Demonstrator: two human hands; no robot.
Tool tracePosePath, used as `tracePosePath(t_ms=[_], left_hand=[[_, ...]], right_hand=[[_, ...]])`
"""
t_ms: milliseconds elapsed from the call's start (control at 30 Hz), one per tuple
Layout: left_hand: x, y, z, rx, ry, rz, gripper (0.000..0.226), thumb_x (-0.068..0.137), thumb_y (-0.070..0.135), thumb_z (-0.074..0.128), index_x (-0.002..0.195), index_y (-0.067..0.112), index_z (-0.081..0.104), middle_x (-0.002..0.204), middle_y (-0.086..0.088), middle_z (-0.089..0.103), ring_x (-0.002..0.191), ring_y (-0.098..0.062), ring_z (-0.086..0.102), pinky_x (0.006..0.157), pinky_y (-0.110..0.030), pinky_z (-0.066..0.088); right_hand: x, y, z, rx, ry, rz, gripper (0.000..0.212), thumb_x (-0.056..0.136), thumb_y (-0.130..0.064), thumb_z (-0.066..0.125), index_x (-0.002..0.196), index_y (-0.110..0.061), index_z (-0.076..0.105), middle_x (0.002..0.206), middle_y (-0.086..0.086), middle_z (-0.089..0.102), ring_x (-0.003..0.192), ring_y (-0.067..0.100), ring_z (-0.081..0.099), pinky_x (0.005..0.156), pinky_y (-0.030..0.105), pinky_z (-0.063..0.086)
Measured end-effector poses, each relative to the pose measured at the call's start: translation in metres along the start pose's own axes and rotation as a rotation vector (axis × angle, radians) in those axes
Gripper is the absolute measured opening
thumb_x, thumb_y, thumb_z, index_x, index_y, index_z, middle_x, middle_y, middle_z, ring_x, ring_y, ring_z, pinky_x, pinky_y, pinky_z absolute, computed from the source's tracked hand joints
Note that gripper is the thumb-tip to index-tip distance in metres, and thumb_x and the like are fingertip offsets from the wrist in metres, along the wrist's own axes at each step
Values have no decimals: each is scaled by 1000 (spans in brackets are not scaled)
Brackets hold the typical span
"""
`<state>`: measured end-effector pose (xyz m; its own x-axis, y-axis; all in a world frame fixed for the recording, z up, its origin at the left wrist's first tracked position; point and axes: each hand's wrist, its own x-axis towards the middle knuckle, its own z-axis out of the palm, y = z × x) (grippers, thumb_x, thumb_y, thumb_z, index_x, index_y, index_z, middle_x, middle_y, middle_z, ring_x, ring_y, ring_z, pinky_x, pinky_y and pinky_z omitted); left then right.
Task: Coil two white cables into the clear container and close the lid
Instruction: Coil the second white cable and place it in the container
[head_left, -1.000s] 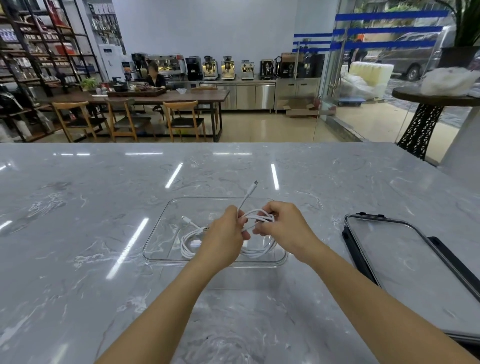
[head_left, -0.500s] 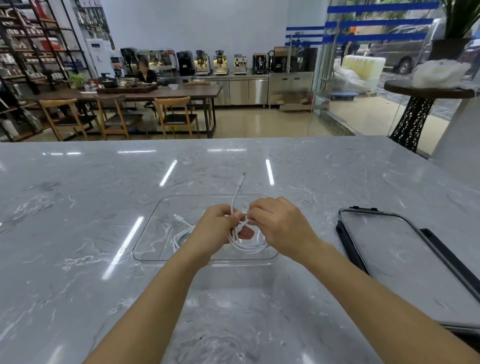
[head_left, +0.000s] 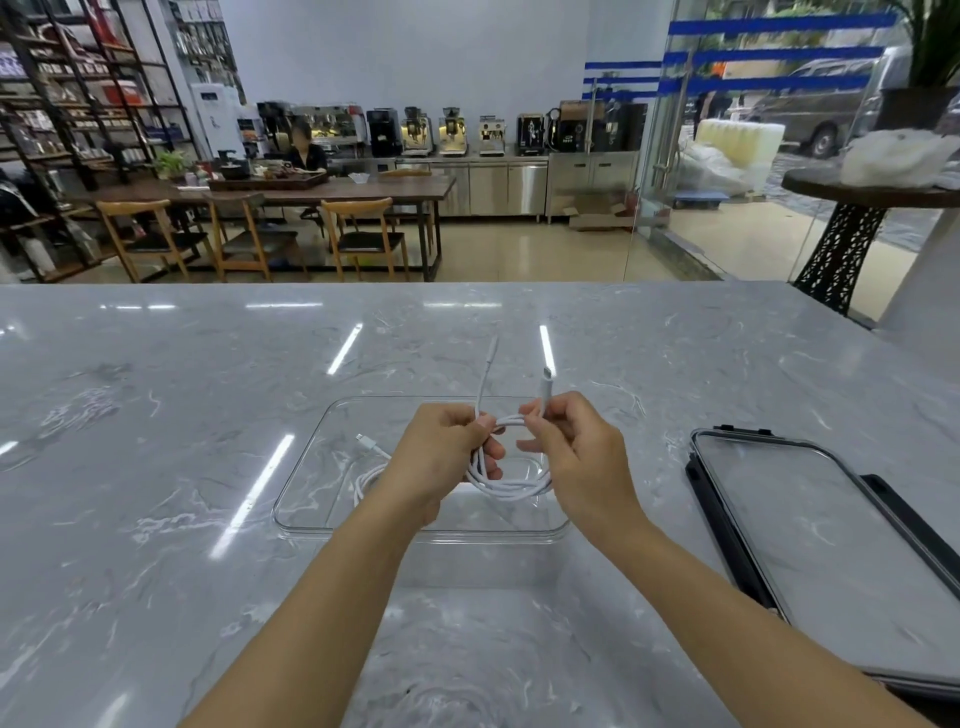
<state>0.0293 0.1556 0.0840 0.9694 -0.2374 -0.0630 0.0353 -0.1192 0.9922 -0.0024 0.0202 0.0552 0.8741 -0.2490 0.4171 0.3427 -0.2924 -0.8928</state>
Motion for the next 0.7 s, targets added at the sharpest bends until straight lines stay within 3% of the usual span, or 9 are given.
tracePosePath(t_ms=[33,133,233,300,367,467,567,633,700], left_hand=[[0,-1,1,57,41,25,6,90,11,55,88,8,58,60,-7,62,50,-18,57,59,-31,50],[-1,-10,5,283,209,170,42,84,17,65,117,28,41,69,-3,63,54,-14,62,48,-24,49],[1,-14,10,742,266,375,41,92,19,52,132,23,43,98,-6,58,84,-26,61,67,-38,51],[2,-19,13,1028,231,435,47,95,14,43,140,19,31,110,-9,51,80,-28,55,64,-35,43],[2,-21,15,1171,166,420,52,95,13,42,143,18,22,113,-11,44,68,-27,49,59,-33,38],[2,-18,12,1245,-3,360,43,93,21,46,135,20,37,109,-11,46,81,-32,56,67,-35,41],[9,-12,4,1123,-78,385,21,94,18,44,109,15,57,92,-4,46,83,-30,55,68,-35,41],[13,-10,-1,985,-175,340,15,95,21,42,83,18,50,81,4,39,77,-21,49,66,-30,36],[15,-8,-4,817,-272,267,21,93,21,47,73,24,41,80,6,37,71,-13,44,66,-25,38]], right_hand=[[2,-1,0,32,2,43,10,87,-8,58,78,-13,59,84,7,66,76,19,68,67,23,58],[8,-4,-1,86,1,131,10,78,-7,69,72,-10,62,78,7,66,71,21,68,67,32,60],[8,-5,0,24,-10,97,8,77,-9,71,73,-12,64,75,1,67,71,20,68,75,43,58],[8,-5,0,-5,-10,78,8,76,-10,71,73,-14,65,73,1,68,73,22,67,77,46,56],[8,-5,-1,-26,-14,60,9,76,-9,71,72,-14,65,75,3,68,74,24,67,76,47,56],[6,-3,0,-77,-35,30,13,76,-7,70,69,-14,63,76,7,67,73,26,65,73,48,55],[3,-3,0,-52,-46,46,21,78,-5,69,66,-20,60,71,-1,64,69,19,64,72,45,57],[6,-4,0,-21,-45,55,23,79,-4,68,65,-22,60,69,-3,63,70,19,64,72,44,57],[9,-6,2,-21,-45,47,19,80,-6,66,69,-20,60,71,-2,62,74,22,63,74,37,57]])
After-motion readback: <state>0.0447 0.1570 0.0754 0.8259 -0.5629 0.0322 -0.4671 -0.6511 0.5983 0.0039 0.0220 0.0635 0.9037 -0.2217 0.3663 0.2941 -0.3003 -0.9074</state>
